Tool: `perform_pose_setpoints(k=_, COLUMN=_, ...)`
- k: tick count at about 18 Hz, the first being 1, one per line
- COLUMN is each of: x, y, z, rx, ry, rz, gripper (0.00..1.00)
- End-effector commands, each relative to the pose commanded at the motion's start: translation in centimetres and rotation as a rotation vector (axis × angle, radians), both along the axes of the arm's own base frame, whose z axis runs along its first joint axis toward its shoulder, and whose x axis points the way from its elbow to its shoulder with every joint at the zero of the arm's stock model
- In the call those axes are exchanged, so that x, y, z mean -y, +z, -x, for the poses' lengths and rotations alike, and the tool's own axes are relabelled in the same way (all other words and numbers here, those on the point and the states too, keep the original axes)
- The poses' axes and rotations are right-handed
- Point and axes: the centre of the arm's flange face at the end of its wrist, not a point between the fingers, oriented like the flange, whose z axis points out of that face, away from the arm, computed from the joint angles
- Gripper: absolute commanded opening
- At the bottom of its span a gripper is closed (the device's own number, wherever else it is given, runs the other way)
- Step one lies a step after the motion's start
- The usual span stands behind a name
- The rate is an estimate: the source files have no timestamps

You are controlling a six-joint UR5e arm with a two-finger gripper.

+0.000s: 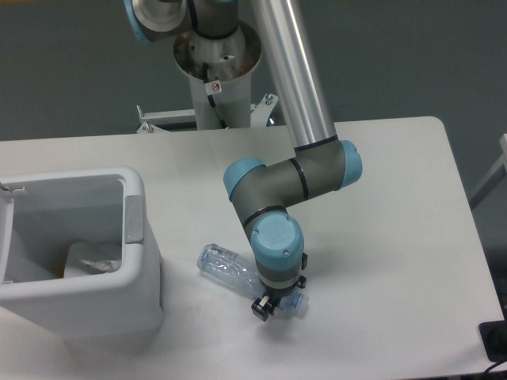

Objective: Place the trash in the trash can
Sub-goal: 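Close the gripper on the bottle cap end and lift it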

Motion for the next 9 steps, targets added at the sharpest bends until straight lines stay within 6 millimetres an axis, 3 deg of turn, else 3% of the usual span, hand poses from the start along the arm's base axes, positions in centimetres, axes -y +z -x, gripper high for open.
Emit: perform_pose_setpoints(k=9, x=-0.17, y=0.65, z=0.15, rx=-0.007, ry=-0.003, rz=-0.01, gripper=0.65)
